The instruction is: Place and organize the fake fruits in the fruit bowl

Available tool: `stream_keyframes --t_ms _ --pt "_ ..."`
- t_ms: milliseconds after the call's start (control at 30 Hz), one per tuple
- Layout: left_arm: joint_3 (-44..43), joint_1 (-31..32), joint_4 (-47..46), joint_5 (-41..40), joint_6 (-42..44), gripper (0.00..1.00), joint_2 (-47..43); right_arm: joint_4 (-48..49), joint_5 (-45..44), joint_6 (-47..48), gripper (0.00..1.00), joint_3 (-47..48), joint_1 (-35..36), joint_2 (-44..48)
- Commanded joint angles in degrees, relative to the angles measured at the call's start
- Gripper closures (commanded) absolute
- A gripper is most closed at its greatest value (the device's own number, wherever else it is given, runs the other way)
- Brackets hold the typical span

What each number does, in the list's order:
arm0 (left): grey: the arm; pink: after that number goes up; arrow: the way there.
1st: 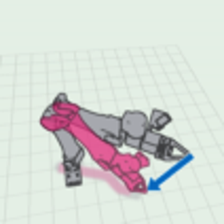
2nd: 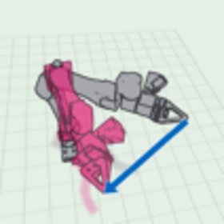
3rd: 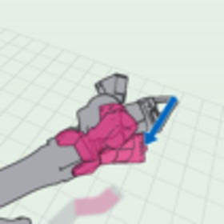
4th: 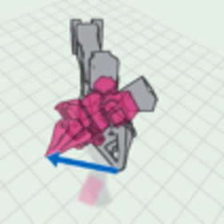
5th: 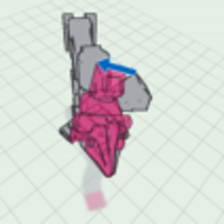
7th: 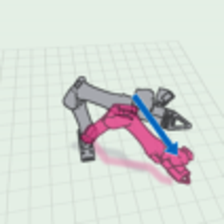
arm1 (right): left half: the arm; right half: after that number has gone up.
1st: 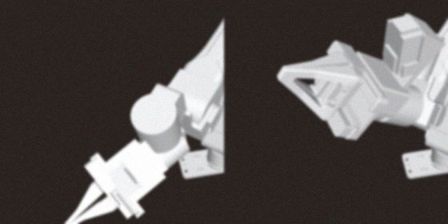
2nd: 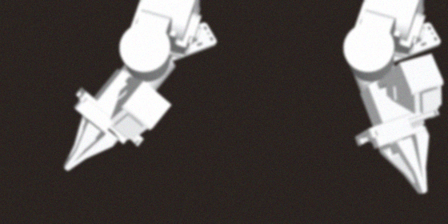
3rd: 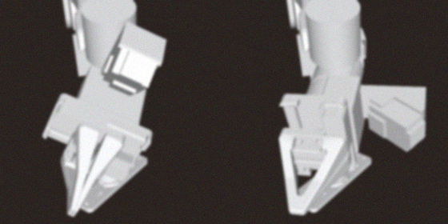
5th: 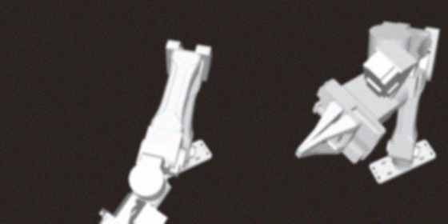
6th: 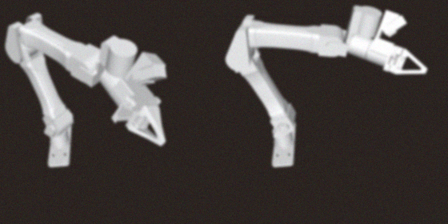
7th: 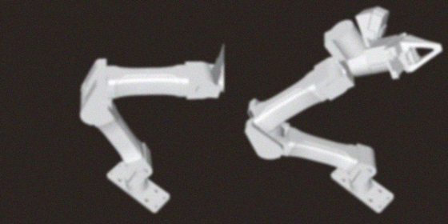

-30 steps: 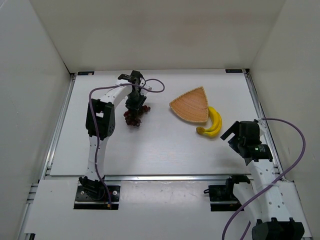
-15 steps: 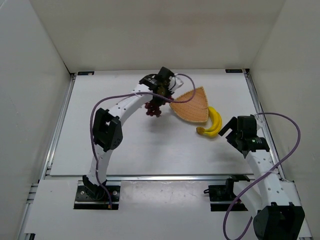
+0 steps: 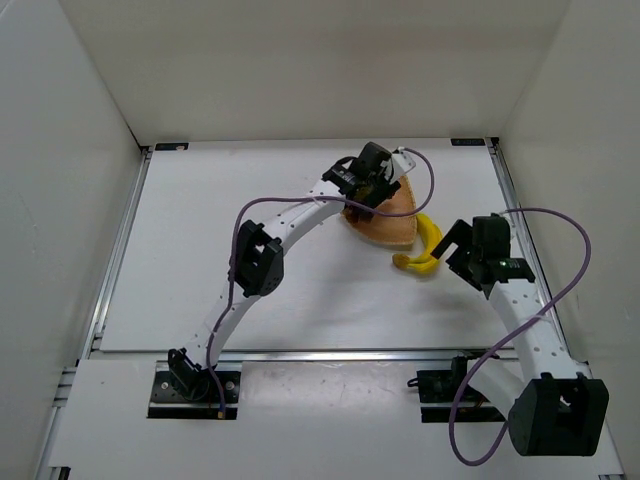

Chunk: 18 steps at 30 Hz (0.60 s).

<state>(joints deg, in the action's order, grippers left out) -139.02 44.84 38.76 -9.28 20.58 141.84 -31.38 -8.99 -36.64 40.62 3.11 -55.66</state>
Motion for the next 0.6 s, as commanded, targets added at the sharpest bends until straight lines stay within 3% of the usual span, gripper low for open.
stream_keyframes --t_ms 0,33,100,233,433,567 --pt "-1.34 0.69 -2.99 2.69 0.52 0.28 -2.62 4.74 4.86 1.93 0.00 2.45 0.14 -0.94" --pt "-1.34 0.69 -3.77 2.69 0.52 0.12 -2.62 4.74 5.56 1.93 0.00 2.97 0.14 -1.64" --pt "-1.34 0.69 -3.78 2.69 0.52 0.00 -2.62 6.06 6.35 1.93 0.00 2.97 0.14 -2.35" --pt "-0.20 0.69 -4.31 1.46 0.52 0.00 -5.51 6.68 6.88 0.70 0.00 2.97 0.14 -6.12" --pt "9.02 0.69 -4.31 -1.44 1.39 0.00 -19.65 1.67 -1.82 -1.33 0.01 10.08 1.27 -19.29" --pt "17.18 0.17 -4.31 -6.97 3.94 0.00 -26.95 1.14 -1.82 -0.80 0.12 14.57 2.42 -28.25"
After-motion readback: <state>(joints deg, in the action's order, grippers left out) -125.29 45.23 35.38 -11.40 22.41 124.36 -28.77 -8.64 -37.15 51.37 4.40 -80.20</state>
